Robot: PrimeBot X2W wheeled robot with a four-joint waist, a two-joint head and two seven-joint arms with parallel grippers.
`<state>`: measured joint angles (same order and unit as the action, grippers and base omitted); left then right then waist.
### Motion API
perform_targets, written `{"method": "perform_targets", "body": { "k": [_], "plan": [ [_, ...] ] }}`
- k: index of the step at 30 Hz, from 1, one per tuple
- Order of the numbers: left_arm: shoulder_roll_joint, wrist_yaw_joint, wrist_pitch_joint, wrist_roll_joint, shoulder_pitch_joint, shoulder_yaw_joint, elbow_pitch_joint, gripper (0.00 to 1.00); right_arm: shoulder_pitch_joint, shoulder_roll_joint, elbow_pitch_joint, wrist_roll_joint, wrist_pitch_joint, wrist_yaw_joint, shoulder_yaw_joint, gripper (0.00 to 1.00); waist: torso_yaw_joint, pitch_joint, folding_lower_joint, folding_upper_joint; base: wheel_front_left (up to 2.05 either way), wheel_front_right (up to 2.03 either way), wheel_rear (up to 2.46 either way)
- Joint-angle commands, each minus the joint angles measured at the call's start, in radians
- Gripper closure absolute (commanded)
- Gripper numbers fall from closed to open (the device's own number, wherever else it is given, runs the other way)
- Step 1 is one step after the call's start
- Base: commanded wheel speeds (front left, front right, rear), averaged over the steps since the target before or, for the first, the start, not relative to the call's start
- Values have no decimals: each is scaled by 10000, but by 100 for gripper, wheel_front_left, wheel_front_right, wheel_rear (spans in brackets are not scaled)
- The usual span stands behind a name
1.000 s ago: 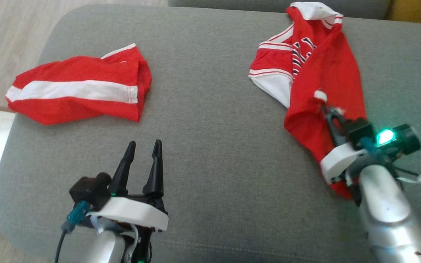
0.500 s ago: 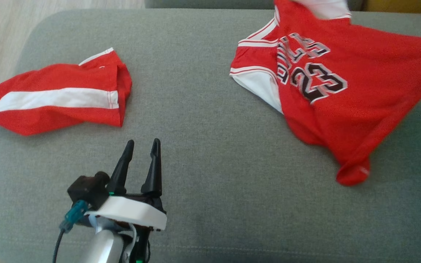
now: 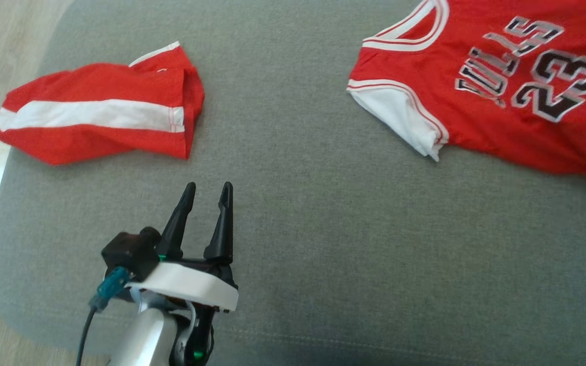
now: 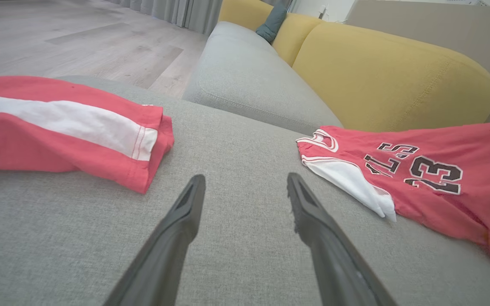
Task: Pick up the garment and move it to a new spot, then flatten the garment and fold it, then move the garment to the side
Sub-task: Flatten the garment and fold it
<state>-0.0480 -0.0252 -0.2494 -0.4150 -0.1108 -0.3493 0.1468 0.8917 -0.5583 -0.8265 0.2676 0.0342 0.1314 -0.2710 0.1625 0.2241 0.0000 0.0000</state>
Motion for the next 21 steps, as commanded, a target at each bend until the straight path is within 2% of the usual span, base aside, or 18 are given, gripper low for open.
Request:
{"method": "perform_targets", "body": {
  "k": [1, 2, 3, 4, 13, 21],
  "plan": [
    [-22, -9, -124, 56, -435, 223, -301, 0, 426, -355, 228, 238, 21, -7, -78, 100, 117, 106, 0, 0, 0, 0, 0],
    [-22, -22, -124, 41, -444, 221, -304, 0, 555, -341, 126, 374, 26, -7, -171, 100, 141, 134, 0, 0, 0, 0, 0],
    [-22, -38, -124, 25, -453, 226, -316, 0, 663, -323, 48, 537, 48, -7, -209, 81, 152, 181, 0, 0, 0, 0, 0],
    [-22, -49, -124, 10, -470, 230, -329, 0, 742, -277, -35, 689, 71, -7, -216, 0, 157, 221, 0, 0, 0, 0, 0],
    [-22, -125, -124, -53, -595, 316, -322, 0, 908, 691, -706, 1162, 896, -7, -345, 0, -181, 86, 0, 0, 0, 0, 0],
    [-22, -95, -124, 46, -385, 717, -351, 0, 267, 2155, -679, 295, 2089, -7, 127, 0, -880, -732, 0, 0, 0, 0, 0]
  ]
}}
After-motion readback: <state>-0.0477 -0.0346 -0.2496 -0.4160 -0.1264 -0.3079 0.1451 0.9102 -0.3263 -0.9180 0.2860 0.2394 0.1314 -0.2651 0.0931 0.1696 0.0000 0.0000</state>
